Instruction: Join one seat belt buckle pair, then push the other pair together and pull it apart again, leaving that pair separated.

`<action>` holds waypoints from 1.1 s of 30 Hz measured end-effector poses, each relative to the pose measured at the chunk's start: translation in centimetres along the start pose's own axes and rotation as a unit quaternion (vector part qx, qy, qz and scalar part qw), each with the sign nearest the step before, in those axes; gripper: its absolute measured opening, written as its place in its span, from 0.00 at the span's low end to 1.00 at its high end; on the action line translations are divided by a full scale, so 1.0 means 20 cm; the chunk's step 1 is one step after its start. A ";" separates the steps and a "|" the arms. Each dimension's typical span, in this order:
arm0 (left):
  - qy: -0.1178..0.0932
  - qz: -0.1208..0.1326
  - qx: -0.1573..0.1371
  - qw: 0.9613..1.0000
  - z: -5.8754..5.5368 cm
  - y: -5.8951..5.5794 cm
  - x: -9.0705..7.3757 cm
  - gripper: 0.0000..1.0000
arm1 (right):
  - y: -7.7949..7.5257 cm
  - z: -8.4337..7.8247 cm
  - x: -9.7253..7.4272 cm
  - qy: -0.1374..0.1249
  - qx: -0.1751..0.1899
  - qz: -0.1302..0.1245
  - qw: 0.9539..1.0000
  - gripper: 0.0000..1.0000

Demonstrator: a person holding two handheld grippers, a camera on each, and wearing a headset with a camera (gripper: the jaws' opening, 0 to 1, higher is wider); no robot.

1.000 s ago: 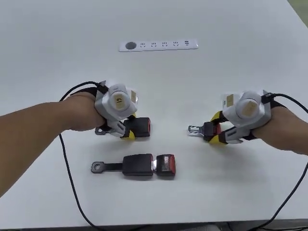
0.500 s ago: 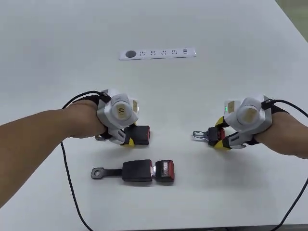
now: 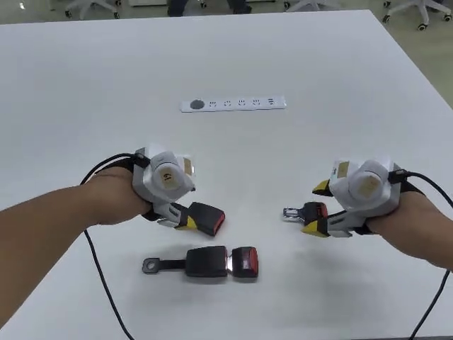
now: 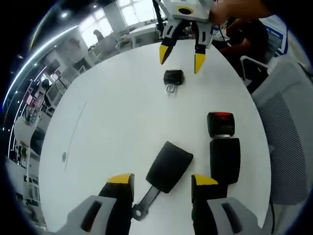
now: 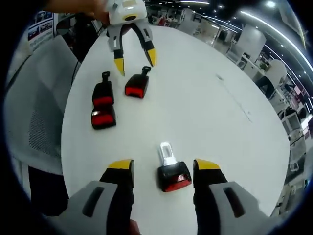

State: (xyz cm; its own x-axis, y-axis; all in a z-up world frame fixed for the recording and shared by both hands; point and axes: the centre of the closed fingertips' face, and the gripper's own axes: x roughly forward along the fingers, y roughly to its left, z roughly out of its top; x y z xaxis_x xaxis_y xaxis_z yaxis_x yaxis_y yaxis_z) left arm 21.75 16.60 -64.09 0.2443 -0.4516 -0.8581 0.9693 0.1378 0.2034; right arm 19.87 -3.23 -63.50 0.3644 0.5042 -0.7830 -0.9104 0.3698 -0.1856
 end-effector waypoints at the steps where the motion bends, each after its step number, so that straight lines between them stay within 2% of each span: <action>1: -0.005 0.004 -0.005 1.000 0.01 -0.01 -0.02 0.49 | 0.02 0.01 -0.01 -0.007 0.008 -0.002 1.000 0.48; 5: -0.032 0.016 -0.035 0.999 0.00 -0.07 -0.09 0.54 | 0.11 0.07 -0.08 -0.026 0.032 -0.013 0.999 0.51; 7: -0.042 0.024 -0.047 0.998 0.00 -0.12 -0.14 0.57 | 0.12 0.07 -0.08 -0.033 0.041 -0.020 0.998 0.52; 8: -0.045 0.026 -0.051 0.997 -0.01 -0.14 -0.15 0.59 | 0.13 0.08 -0.10 -0.044 0.060 -0.025 0.997 0.55; 13: -0.067 0.046 -0.090 0.993 -0.08 -0.20 -0.23 0.68 | 0.18 0.08 -0.17 -0.053 0.082 -0.034 0.995 0.62; 16: -0.077 0.052 -0.119 0.989 -0.11 -0.25 -0.28 0.72 | 0.21 0.06 -0.21 -0.053 0.094 -0.040 0.993 0.67; 21: -0.080 0.064 -0.148 0.984 -0.23 -0.29 -0.36 0.78 | 0.24 0.01 -0.26 -0.055 0.117 -0.052 0.990 0.72; 23: -0.084 0.067 -0.163 0.981 -0.26 -0.30 -0.39 0.81 | 0.25 -0.01 -0.27 -0.056 0.128 -0.057 0.989 0.75; 27: -0.099 0.084 -0.202 0.971 -0.33 -0.32 -0.45 0.87 | 0.25 -0.02 -0.31 -0.067 0.152 -0.068 0.984 0.77; 28: -0.106 0.089 -0.216 0.967 -0.35 -0.33 -0.46 0.88 | 0.26 -0.02 -0.32 -0.071 0.164 -0.068 0.982 0.78; 30: -0.109 0.091 -0.240 0.960 -0.42 -0.34 -0.48 0.89 | 0.26 -0.03 -0.34 -0.072 0.169 -0.072 0.980 0.83; 32: -0.119 0.092 -0.254 0.956 -0.45 -0.37 -0.50 0.91 | 0.28 -0.03 -0.36 -0.075 0.175 -0.069 0.979 0.87; 33: -0.120 0.092 -0.256 0.955 -0.47 -0.38 -0.51 0.93 | 0.29 -0.03 -0.36 -0.079 0.181 -0.068 0.978 0.91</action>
State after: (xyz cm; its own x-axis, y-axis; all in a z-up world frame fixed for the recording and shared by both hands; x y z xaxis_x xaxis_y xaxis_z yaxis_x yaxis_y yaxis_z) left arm 11.61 28.32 -61.36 0.4684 -0.5586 -0.6845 0.7845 0.6193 0.0314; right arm 11.96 -5.15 -59.28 0.5286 0.5354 -0.6587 -0.7334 0.6788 -0.0368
